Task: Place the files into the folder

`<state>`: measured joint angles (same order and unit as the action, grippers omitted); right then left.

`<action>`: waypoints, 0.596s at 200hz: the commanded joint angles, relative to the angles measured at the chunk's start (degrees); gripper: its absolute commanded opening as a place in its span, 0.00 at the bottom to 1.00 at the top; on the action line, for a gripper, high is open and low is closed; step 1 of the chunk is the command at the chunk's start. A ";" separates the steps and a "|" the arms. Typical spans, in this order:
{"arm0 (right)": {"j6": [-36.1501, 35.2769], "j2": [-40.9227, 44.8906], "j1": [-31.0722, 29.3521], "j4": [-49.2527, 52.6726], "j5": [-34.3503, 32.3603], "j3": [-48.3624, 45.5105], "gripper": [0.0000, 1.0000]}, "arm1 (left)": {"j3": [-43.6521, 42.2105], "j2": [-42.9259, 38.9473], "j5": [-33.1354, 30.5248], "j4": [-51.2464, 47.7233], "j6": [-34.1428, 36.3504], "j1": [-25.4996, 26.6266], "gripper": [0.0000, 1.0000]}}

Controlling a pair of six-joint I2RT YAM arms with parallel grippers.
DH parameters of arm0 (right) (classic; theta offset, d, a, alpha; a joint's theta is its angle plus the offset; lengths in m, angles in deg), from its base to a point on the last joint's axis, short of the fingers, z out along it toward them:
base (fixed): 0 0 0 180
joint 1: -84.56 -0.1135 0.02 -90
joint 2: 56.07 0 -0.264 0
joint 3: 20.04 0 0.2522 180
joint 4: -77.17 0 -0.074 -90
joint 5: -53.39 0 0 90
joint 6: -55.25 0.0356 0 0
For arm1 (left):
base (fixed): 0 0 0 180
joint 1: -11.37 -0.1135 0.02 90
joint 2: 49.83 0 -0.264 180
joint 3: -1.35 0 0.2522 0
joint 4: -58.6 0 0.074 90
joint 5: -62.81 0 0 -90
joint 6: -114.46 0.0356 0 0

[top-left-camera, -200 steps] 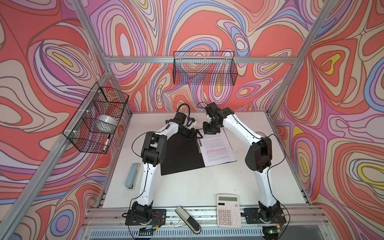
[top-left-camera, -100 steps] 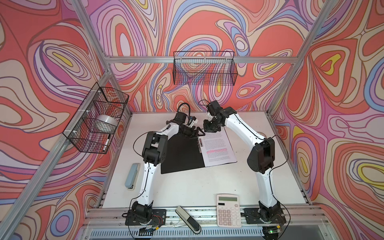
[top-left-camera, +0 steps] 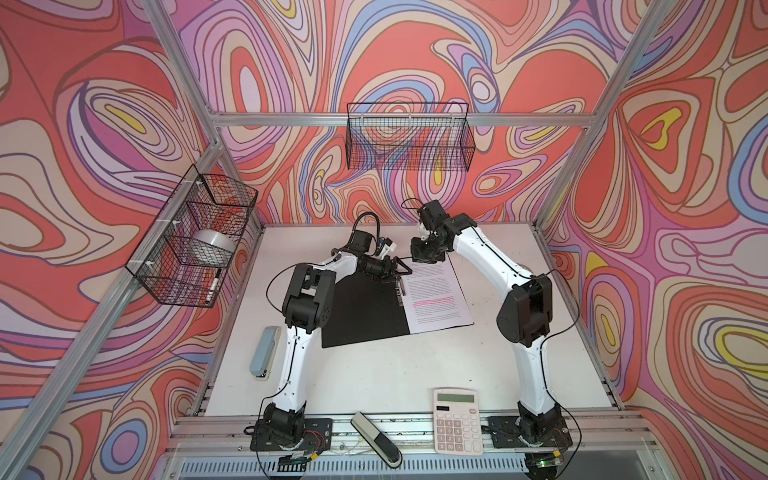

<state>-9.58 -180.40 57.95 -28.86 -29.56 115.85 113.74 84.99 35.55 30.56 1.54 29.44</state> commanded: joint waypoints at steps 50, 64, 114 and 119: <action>1.86 7.86 1.63 -2.81 -3.08 -5.65 0.21 | -7.82 -14.99 4.78 -1.85 8.04 4.12 0.80; 1.78 8.46 1.62 -3.10 -2.99 -6.99 0.21 | -8.68 -16.63 3.05 -3.65 10.72 4.52 0.80; 2.73 8.58 1.64 -2.96 -0.14 -7.77 0.21 | -8.87 -19.58 1.59 -14.92 19.45 4.50 0.79; 3.02 8.67 1.63 -2.97 0.38 -7.97 0.20 | -9.77 -20.68 0.36 -15.77 20.66 4.52 0.79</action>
<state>-7.88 -172.91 59.57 -31.62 -31.07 108.70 106.09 67.75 37.95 23.37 14.30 34.24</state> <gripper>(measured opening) 0.206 0.795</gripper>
